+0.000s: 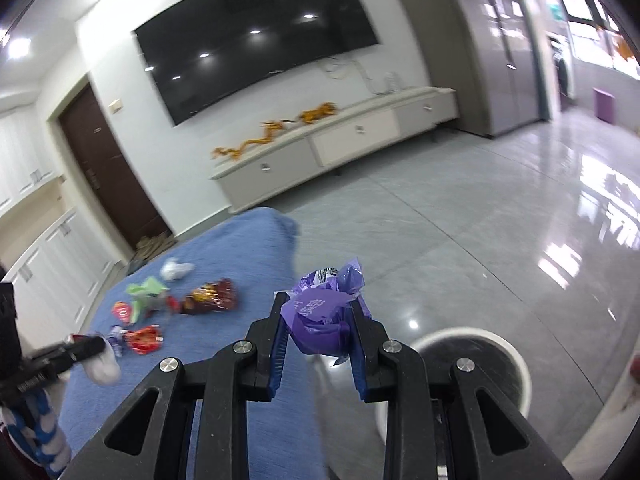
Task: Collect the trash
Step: 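Move both tools over the trash bin and open them to drop the items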
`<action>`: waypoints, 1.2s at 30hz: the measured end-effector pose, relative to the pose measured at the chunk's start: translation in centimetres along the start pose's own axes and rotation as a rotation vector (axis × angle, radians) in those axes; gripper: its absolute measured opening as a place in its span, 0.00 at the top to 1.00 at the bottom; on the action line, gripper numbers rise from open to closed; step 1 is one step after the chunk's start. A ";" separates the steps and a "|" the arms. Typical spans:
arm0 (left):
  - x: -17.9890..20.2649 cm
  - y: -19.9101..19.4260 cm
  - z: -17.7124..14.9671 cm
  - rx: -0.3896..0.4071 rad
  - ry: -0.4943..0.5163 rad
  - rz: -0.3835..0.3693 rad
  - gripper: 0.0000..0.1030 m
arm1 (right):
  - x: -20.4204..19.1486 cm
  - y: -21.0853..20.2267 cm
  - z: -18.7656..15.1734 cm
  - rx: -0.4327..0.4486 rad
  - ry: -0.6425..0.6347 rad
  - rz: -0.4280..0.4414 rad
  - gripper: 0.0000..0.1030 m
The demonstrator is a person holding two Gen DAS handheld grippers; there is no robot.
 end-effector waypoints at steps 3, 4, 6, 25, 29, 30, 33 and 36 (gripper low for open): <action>2.9 2.9 1.2 -0.021 0.033 -0.058 0.97 | 3.4 -0.2 -0.7 -0.016 0.054 -0.057 0.75; 3.8 3.7 1.5 -0.028 0.040 -0.075 0.97 | 4.3 -0.2 -1.1 -0.023 0.068 -0.078 0.75; 6.2 6.1 2.2 -0.051 0.053 -0.123 0.97 | 6.1 -0.3 -1.7 -0.040 0.091 -0.112 0.75; 16.7 20.4 2.1 -0.225 0.012 -0.257 0.93 | 14.1 0.5 -4.8 -0.117 0.165 -0.325 0.63; 16.8 21.2 1.8 -0.248 -0.020 -0.270 0.57 | 14.8 0.6 -5.0 -0.127 0.174 -0.350 0.53; 16.8 21.1 2.0 -0.240 -0.026 -0.270 0.53 | 14.9 0.4 -5.2 -0.129 0.179 -0.354 0.53; 16.8 21.0 2.2 -0.241 -0.039 -0.280 0.52 | 14.8 0.1 -5.3 -0.131 0.187 -0.363 0.52; 16.4 20.1 2.4 -0.224 -0.034 -0.273 0.52 | 14.8 -0.2 -5.2 -0.132 0.192 -0.371 0.52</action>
Point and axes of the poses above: each gripper's, at about its wrist camera, not at the fingertips, and y roughly the way its jaws point, x to its right, z to its top, the point moved 7 cm from there along y, roughly the way its jaws point, and after that the axes turned 9 degrees about x, right-handed, at the moved point
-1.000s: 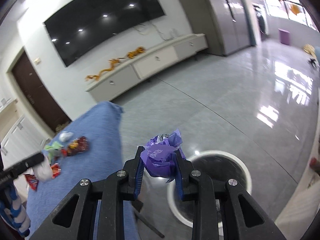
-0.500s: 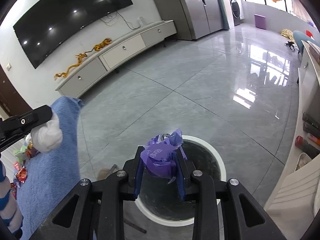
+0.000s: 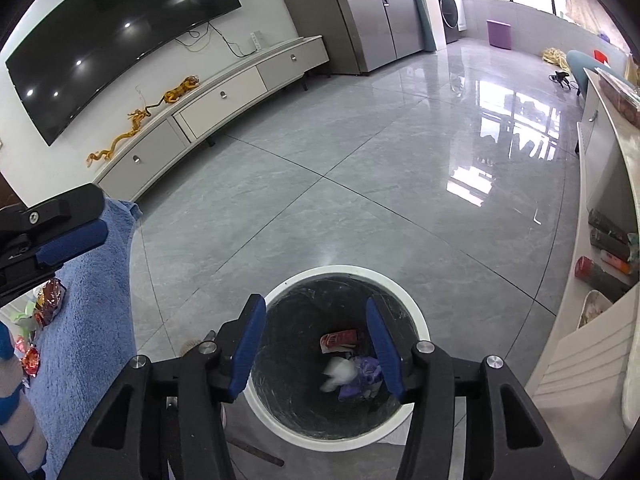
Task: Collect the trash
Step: 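Move both tools over the trash bin and open them to drop the items, then grasp the clear plastic bag with the right tool while the left tool grasps the red chip bag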
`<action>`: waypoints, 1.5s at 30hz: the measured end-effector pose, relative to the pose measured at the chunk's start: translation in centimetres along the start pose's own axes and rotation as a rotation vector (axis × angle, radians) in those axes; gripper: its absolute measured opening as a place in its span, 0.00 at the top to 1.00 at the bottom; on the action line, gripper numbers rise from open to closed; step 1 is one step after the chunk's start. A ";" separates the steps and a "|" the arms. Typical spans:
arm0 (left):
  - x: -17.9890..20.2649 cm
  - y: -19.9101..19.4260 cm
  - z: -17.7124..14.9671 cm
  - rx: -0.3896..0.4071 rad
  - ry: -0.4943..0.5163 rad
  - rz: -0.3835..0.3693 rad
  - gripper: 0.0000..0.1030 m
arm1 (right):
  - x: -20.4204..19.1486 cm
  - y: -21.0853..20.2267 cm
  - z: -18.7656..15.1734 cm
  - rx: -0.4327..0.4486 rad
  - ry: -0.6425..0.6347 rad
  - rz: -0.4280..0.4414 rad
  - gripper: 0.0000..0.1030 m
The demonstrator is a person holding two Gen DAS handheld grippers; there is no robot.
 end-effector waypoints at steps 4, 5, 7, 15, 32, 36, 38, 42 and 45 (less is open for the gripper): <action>-0.6 -1.6 0.2 0.023 0.000 0.024 0.52 | -0.6 -1.2 0.4 0.018 0.006 -0.002 0.52; -0.8 -2.2 0.2 0.033 0.005 0.034 0.52 | -0.8 -1.2 0.8 0.022 0.004 -0.002 0.52; -1.3 -3.7 0.4 0.059 0.019 0.062 0.52 | -1.3 -2.0 1.0 0.034 -0.004 0.000 0.52; -3.5 -11.0 1.4 0.184 0.050 0.157 0.52 | -4.9 -5.9 3.5 0.107 -0.062 0.028 0.51; -12.0 -31.6 -0.9 0.478 0.061 0.382 0.43 | -19.7 -13.6 6.3 0.256 -0.261 0.163 0.46; -15.7 -36.1 -2.8 0.522 0.026 0.458 0.43 | -23.6 -14.9 5.8 0.266 -0.303 0.220 0.46; -17.7 -37.9 -4.0 0.533 0.012 0.500 0.43 | -25.3 -15.3 5.4 0.265 -0.319 0.246 0.46; -22.7 -40.7 -6.8 0.522 -0.032 0.596 0.43 | -28.1 -15.4 4.3 0.248 -0.360 0.276 0.46; -26.8 -43.1 -9.6 0.503 -0.057 0.678 0.43 | -30.2 -14.7 3.3 0.225 -0.386 0.302 0.46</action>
Point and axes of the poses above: each gripper's, at about its wrist camera, not at the fingertips, and y roughly the way its jaws point, x to its right, z to its top, the point moved 7 cm from there along y, roughly the way its jaws point, and after that the axes turned 9 degrees about x, right-handed, at the moved point
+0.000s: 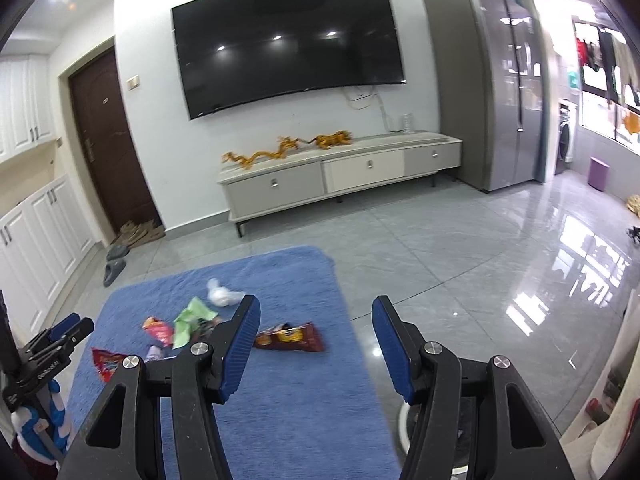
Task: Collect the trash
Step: 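Grasp the clear plastic bag with the right tool while the left tool grasps the red chip bag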
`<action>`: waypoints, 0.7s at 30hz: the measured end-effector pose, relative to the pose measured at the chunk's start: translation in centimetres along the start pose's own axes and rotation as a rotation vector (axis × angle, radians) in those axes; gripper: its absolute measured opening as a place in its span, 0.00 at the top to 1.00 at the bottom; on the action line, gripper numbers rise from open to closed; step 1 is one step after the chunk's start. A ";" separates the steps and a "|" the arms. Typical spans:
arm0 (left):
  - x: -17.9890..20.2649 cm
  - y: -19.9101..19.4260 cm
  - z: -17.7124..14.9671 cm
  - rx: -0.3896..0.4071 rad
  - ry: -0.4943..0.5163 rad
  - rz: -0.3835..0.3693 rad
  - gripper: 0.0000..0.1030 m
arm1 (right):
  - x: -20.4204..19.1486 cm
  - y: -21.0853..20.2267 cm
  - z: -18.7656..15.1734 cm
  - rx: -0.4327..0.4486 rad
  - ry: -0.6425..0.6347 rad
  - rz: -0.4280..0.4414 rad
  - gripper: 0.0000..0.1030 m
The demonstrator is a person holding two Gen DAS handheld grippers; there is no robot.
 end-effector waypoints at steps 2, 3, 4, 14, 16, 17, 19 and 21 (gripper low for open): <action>-2.4 -0.2 -1.1 -0.013 -0.001 0.039 0.43 | -1.4 1.1 -0.4 -0.020 -0.017 0.023 0.44; -4.2 -0.4 -1.7 -0.022 -0.004 0.064 0.43 | -2.0 1.5 -0.7 -0.031 -0.025 0.033 0.43; -5.2 -0.3 -2.2 -0.027 -0.006 0.076 0.43 | -2.7 2.2 -0.9 -0.045 -0.037 0.045 0.43; -9.5 2.3 -4.7 -0.091 0.030 0.087 0.40 | -9.9 12.0 -5.5 -0.235 -0.143 0.169 0.43; -9.0 2.9 -5.3 -0.110 0.041 0.080 0.40 | -11.0 14.3 -7.1 -0.283 -0.163 0.185 0.43; -8.9 3.5 -5.7 -0.123 0.040 0.071 0.40 | -11.3 14.9 -7.6 -0.298 -0.172 0.192 0.43; -8.7 4.3 -6.2 -0.146 0.034 0.056 0.40 | -12.3 17.1 -8.8 -0.331 -0.202 0.207 0.43; -8.8 5.1 -6.9 -0.164 0.039 0.051 0.40 | -12.9 18.6 -9.8 -0.353 -0.234 0.221 0.43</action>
Point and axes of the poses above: each gripper's, at about its wrist camera, not at the fingertips, and y roughly the way its jaws point, x to its right, z to its top, the point moved 7 cm from there along y, roughly the way its jaws point, and after that the axes turned 9 degrees about x, right-handed, at the moved point
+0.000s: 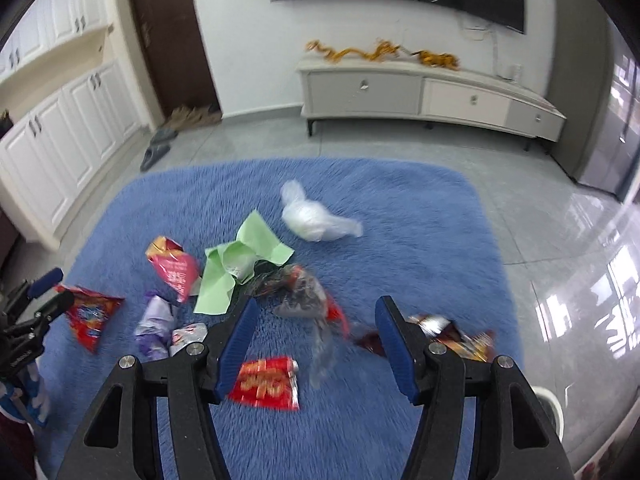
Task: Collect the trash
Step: 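Grasp the clear plastic bag with the right tool while the left tool grasps the red chip bag, then carry both items over the trash bin and open both tools to drop them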
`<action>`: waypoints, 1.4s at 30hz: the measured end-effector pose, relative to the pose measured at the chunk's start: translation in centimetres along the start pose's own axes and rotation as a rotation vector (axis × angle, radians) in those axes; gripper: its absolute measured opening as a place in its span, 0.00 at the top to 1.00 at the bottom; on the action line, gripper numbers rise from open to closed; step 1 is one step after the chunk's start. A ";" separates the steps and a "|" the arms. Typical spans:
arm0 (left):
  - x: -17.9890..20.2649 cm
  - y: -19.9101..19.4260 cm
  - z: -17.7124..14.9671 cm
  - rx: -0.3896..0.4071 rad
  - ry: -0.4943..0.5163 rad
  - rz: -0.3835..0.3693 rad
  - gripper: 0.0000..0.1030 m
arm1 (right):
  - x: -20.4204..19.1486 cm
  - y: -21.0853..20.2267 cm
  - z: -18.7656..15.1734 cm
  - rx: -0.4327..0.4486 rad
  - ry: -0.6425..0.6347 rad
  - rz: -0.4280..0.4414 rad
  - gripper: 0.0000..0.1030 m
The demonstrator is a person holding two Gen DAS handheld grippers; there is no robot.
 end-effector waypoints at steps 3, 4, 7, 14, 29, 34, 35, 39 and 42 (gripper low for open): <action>0.1 1.1 -0.4 -0.022 0.007 -0.006 0.40 | -0.3 2.2 -0.3 -0.029 -0.023 0.010 0.43; 0.1 1.4 -0.5 -0.031 0.004 -0.014 0.40 | -0.2 2.6 -0.4 -0.035 -0.025 0.012 0.43; 0.5 2.2 -0.9 -0.054 0.004 -0.028 0.41 | 0.1 4.1 -0.8 -0.056 -0.024 0.020 0.43; 1.0 2.5 -1.6 -0.079 0.011 -0.011 0.64 | 0.6 5.5 -2.3 -0.099 -0.042 0.040 0.66; 2.6 -1.9 -1.0 -0.034 -0.025 -0.047 0.77 | 1.9 -2.8 -2.9 0.056 0.039 0.038 0.88; 4.3 -3.6 -0.6 -0.010 -0.029 -0.086 0.78 | 2.7 -6.7 -3.3 0.107 0.069 0.029 0.88; 4.7 -3.8 -0.5 -0.005 -0.028 -0.090 0.78 | 2.9 -7.4 -3.5 0.116 0.076 0.027 0.88; 6.4 -5.0 -0.1 0.016 -0.037 -0.128 0.80 | 4.0 -10.5 -4.2 0.145 0.099 0.017 0.88; 7.9 -5.7 0.3 0.021 -0.051 -0.174 0.82 | 4.5 -12.3 -4.7 0.161 0.107 0.005 0.88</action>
Point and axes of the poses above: each gripper's, at about its wrist camera, not at the fingertips, and y roughly the way its jaws point, x to its right, z to its top, the point moved 7 cm from there along y, roughly the way its jaws point, and after that the axes turned 9 degrees about x, right-handed, at the moved point
